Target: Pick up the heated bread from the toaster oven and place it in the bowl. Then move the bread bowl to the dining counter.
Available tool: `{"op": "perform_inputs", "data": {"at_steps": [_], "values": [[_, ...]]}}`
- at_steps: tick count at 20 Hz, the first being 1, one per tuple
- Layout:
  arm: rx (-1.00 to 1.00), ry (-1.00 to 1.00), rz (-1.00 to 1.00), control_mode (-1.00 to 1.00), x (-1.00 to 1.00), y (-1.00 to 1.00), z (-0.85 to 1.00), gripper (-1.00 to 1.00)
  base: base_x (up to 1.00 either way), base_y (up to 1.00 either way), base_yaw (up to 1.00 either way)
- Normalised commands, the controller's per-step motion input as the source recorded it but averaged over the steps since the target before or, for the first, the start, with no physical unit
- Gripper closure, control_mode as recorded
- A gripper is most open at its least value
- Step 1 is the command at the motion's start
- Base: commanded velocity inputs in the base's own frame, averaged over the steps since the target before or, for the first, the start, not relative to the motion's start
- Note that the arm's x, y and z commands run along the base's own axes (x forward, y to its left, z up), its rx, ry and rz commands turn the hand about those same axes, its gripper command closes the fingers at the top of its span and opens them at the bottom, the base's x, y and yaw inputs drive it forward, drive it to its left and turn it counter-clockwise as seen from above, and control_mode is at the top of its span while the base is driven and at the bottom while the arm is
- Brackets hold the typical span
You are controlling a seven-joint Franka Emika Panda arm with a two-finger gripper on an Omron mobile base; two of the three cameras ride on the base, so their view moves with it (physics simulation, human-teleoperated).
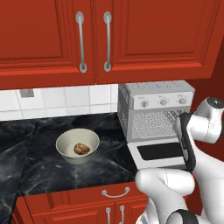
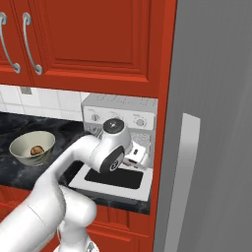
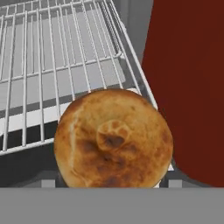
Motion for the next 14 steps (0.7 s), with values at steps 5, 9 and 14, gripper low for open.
{"op": "perform_inputs", "data": {"at_steps": [5, 9, 14], "values": [[0.0, -0.09, 0.13, -1.0, -0.84, 0.77, 0.77, 1.0, 0.0, 0.0, 0.0], [-0.01, -0.04, 0.25, -1.0, -0.29, 1.0, 0.87, 1.0, 0.0, 0.0, 0.0], [-0.05, -0.06, 0.24, -1.0, 0.06, 1.0, 0.72, 1.0, 0.0, 0.0, 0.0]]}}
